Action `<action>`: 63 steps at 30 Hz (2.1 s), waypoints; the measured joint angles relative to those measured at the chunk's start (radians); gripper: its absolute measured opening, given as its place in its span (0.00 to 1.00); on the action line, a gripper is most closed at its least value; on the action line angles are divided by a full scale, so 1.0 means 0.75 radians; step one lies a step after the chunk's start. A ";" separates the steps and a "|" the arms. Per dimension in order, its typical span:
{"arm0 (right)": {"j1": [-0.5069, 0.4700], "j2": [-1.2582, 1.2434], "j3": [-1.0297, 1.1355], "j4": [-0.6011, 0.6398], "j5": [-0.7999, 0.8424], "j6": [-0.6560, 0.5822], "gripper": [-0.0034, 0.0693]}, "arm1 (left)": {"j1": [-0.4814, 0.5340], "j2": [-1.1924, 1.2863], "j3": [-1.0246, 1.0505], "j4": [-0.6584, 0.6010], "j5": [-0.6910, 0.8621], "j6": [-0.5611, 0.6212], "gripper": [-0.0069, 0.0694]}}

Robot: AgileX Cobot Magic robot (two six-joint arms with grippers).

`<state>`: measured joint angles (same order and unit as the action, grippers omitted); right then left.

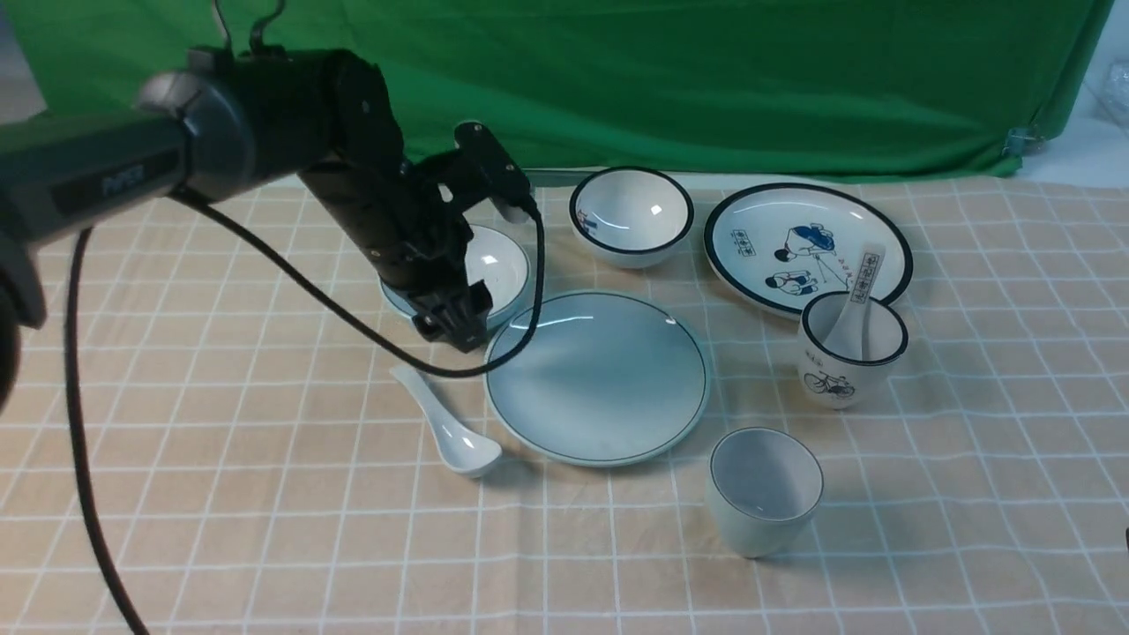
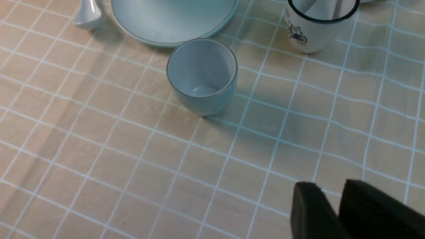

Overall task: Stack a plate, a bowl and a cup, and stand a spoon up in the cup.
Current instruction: Use the left arm to grab a blue rice bowl, then use the left arm to put the blue rice bowl into the blue large plate in the middle, then use the right arm to grab a blue teacup

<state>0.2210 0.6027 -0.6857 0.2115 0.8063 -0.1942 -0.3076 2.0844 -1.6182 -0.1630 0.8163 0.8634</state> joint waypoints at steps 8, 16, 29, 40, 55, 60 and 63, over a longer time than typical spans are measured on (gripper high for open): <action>0.000 0.000 0.000 0.025 0.001 -0.001 0.29 | -0.001 0.045 0.000 0.096 -0.025 0.012 0.27; 0.000 0.000 0.000 0.030 0.001 -0.003 0.29 | -0.045 -0.087 0.000 0.059 0.106 -0.002 0.13; 0.000 0.000 0.000 0.031 -0.004 -0.012 0.29 | -0.474 -0.059 0.012 0.168 0.115 -0.115 0.13; 0.000 0.000 0.000 0.031 -0.004 -0.012 0.29 | -0.524 -0.008 0.013 0.270 0.105 -0.178 0.15; 0.070 0.225 -0.171 0.126 0.044 -0.068 0.49 | -0.524 -0.238 0.013 0.182 0.166 -0.382 0.67; 0.304 0.547 -0.330 0.145 0.050 -0.106 0.47 | -0.506 -0.683 0.140 0.127 0.043 -0.556 0.46; 0.442 0.723 -0.390 0.101 0.040 -0.102 0.52 | -0.485 -0.889 0.289 0.096 -0.042 -0.603 0.30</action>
<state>0.5524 1.1447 -0.9784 0.2874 0.8363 -0.2705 -0.6713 1.4173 -1.4014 -0.0911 0.7850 0.4113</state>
